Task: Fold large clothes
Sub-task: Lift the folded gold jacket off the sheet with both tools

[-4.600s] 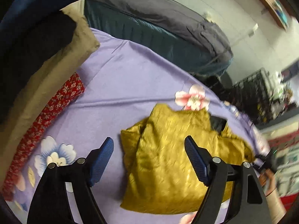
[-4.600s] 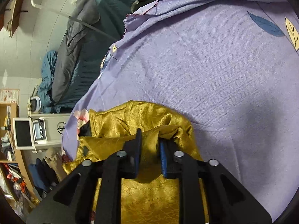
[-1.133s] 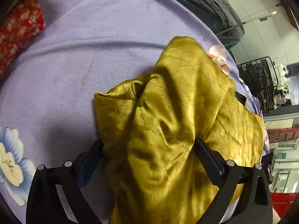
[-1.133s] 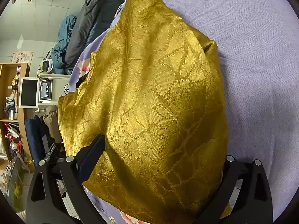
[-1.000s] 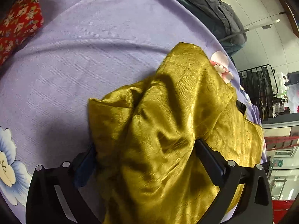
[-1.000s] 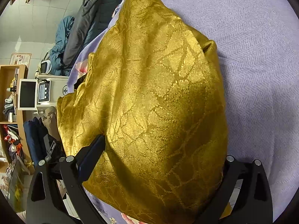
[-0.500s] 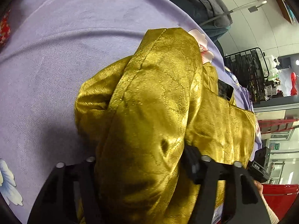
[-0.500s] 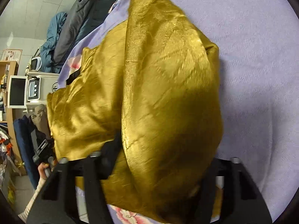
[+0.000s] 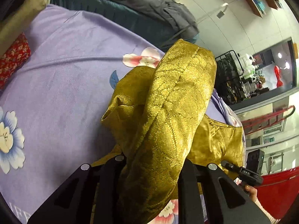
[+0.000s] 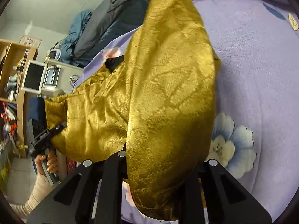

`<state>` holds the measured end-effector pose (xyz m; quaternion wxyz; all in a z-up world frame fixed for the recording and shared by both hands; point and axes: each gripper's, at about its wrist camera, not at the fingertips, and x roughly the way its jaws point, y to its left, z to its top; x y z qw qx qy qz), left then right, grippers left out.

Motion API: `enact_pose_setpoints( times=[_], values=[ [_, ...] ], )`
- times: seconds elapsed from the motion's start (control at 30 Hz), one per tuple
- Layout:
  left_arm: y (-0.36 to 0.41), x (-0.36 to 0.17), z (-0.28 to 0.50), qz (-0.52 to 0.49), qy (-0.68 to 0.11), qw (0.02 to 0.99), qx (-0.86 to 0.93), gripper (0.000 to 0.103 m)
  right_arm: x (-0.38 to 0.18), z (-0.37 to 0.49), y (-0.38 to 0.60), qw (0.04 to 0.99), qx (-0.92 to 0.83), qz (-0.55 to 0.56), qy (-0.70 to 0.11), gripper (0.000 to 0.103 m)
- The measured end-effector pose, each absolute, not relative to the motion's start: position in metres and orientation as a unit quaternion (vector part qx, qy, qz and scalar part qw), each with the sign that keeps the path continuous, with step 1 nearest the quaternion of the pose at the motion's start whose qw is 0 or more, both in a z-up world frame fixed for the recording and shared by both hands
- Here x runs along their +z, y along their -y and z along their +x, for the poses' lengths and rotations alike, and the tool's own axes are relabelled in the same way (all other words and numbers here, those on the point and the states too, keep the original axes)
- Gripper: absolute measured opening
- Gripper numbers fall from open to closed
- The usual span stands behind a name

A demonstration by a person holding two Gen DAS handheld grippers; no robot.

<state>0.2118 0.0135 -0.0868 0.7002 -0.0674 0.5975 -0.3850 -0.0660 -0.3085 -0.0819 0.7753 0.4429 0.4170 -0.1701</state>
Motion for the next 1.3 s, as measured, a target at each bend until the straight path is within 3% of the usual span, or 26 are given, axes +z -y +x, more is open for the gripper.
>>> enact_pose_setpoints(
  times=[0.3,0.5,0.77,0.9,1.07,1.3],
  values=[
    [-0.041,-0.021,0.151,-0.040,-0.542,0.732,-0.412,0.013,-0.027,-0.059,0.254,0.810,-0.097,0.391,-0.426,0.014],
    [-0.107,0.065,0.156,-0.080,-0.474,0.785,-0.390,0.013,0.046,-0.002,0.228,0.846,-0.015,0.331,-0.418,0.014],
    [-0.277,0.216,0.163,-0.132,-0.313,0.897,-0.283,0.013,0.173,0.144,0.171,0.886,0.152,0.246,-0.364,0.014],
    [-0.370,0.264,0.161,-0.158,-0.238,0.938,-0.198,0.013,0.222,0.248,0.120,0.885,0.230,0.212,-0.345,0.014],
    [-0.475,0.275,0.167,-0.176,-0.202,0.960,-0.076,0.013,0.238,0.389,0.035,0.864,0.303,0.194,-0.352,0.014],
    [-0.588,0.187,0.229,-0.228,-0.284,0.930,0.054,0.016,0.143,0.534,-0.075,0.818,0.287,0.199,-0.456,0.016]
  ],
)
